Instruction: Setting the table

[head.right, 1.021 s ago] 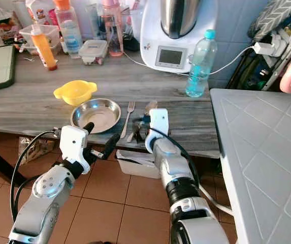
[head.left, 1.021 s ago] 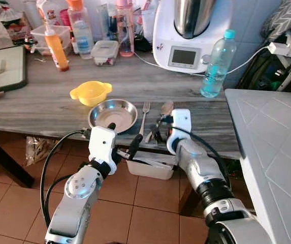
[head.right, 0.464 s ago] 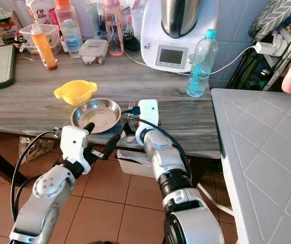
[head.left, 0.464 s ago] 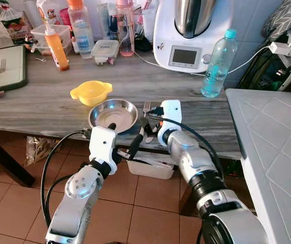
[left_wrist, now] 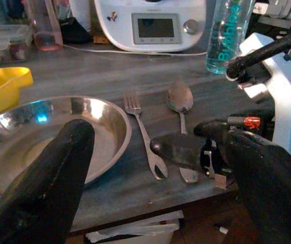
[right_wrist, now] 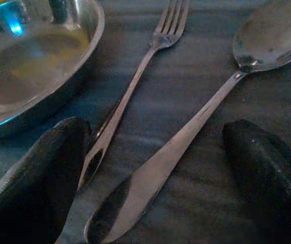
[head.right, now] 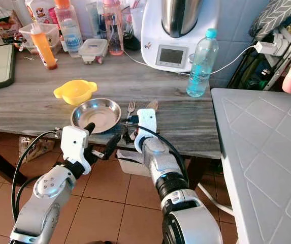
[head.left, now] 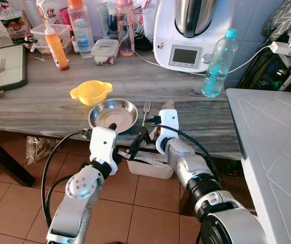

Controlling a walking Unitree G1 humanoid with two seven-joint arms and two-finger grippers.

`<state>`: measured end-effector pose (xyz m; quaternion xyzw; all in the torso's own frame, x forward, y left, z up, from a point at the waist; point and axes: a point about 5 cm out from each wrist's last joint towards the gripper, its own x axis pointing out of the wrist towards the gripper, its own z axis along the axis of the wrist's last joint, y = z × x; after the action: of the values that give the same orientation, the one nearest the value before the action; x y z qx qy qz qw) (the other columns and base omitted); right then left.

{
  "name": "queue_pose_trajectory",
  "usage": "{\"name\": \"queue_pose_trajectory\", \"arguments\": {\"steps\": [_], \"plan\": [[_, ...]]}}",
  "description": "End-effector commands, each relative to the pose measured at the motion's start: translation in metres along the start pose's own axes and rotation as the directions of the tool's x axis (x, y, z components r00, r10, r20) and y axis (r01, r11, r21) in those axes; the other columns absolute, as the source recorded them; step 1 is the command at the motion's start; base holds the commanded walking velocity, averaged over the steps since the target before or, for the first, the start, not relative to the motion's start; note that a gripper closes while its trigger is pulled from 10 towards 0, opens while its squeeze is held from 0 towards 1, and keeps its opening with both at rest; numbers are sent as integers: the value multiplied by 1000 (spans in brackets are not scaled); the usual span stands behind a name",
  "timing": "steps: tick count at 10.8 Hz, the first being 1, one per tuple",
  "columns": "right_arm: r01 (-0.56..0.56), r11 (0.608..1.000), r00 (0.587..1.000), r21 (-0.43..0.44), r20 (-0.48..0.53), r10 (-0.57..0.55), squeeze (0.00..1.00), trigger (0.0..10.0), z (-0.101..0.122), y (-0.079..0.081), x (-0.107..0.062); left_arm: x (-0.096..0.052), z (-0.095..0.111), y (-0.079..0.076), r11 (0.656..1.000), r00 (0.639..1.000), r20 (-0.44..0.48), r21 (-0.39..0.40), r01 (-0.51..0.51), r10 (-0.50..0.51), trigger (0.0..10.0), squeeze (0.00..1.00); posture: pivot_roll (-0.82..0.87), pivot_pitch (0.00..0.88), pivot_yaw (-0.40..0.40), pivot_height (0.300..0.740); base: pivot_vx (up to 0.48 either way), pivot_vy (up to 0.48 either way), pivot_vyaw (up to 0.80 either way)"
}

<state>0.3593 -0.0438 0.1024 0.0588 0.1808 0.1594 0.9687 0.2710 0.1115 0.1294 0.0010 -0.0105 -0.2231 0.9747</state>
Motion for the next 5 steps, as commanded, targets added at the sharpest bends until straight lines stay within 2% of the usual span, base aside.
{"name": "queue_pose_trajectory", "arguments": {"steps": [1,5], "plan": [[-41,999,999,-3,2,41,0,10000,4,19,3,0,-1,0,1000,1000,-8,11,-2,2,10000,0,159,64,12,740,0,0,0],[-30,999,999,-13,-24,30,0,10000,-6,13,4,-1,-1,0,1000,1000,-7,12,-5,5,10000,0,159,62,11,740,0,0,0]]}}
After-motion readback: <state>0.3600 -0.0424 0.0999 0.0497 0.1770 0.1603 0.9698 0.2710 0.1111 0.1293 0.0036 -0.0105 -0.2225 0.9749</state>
